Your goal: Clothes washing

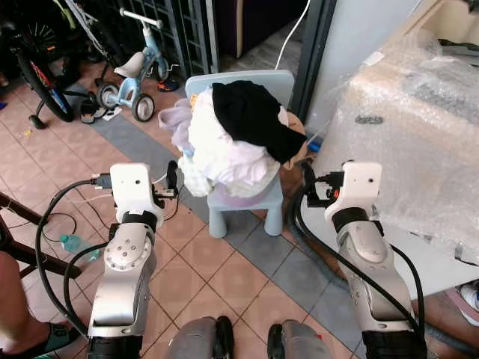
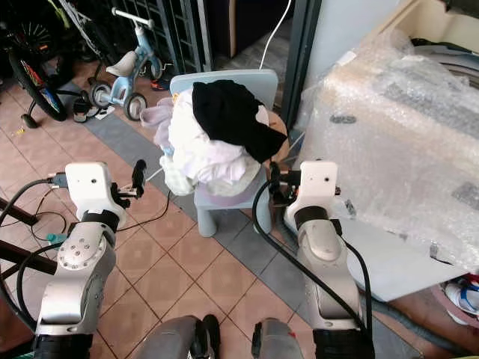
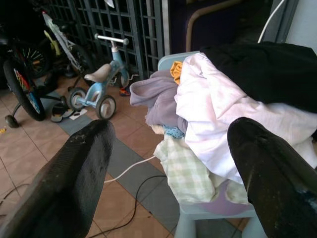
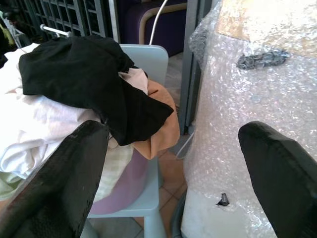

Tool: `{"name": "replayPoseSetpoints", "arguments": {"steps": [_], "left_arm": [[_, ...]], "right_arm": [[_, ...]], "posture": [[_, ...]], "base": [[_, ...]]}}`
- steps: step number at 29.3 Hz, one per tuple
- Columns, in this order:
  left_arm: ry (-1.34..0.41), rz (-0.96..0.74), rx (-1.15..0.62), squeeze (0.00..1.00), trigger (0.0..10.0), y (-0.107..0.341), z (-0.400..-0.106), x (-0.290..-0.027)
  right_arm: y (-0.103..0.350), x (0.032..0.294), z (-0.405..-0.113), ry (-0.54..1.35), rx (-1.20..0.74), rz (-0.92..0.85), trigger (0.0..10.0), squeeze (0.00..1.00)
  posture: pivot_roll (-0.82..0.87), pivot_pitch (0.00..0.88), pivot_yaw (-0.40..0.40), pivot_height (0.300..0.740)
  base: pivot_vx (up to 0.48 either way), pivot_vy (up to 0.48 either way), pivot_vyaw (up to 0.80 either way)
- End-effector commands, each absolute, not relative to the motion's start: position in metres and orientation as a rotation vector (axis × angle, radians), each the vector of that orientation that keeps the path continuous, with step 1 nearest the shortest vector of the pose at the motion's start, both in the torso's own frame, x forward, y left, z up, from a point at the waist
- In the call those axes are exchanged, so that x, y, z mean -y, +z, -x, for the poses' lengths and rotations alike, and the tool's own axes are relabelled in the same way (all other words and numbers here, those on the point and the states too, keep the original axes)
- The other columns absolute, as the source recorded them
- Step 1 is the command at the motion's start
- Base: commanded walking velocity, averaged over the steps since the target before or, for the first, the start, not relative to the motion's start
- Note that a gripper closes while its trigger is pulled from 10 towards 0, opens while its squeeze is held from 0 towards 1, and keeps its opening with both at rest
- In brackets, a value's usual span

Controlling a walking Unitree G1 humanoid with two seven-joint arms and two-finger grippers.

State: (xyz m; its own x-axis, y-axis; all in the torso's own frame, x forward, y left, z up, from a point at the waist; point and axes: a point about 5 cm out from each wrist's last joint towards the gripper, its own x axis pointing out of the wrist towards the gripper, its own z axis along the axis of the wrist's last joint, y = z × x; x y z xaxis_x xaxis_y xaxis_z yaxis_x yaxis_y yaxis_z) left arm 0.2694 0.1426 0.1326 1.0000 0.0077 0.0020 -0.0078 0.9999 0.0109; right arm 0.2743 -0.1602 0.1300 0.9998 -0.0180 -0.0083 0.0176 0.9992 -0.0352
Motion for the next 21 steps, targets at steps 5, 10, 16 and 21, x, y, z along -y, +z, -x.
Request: {"name": "replayPoseSetpoints", "arguments": {"steps": [5, 10, 16, 21], "left_arm": [[0.029, 0.003, -0.013, 0.0, 10.0, 0.128, -0.269, -0.152], [0.022, 0.009, -0.005, 0.0, 10.0, 0.129, -0.27, -0.151], [0.035, 0.015, -0.015, 0.0, 10.0, 0.127, -0.269, -0.154], [0.045, 0.026, -0.03, 0.0, 10.0, 0.123, -0.269, -0.156]], "right_arm": [[0.132, 0.157, -0.272, 0.01, 0.019, 0.055, 10.0, 0.0], [0.136, 0.154, -0.275, 0.025, 0.038, 0.072, 10.0, 0.0], [0.138, 0.153, -0.278, 0.04, 0.049, 0.095, 10.0, 0.0], [0.139, 0.147, -0.28, 0.081, 0.062, 0.114, 10.0, 0.0]], "posture": [[-0.01, 0.147, 0.059, 0.74], [-0.01, 0.145, 0.056, 0.74], [-0.01, 0.143, 0.053, 0.74], [-0.01, 0.137, 0.047, 0.74]], "base": [[0.0, 0.0, 0.1], [0.314, 0.0, 0.77], [0.424, 0.0, 0.1], [0.433, 0.0, 0.0]]}}
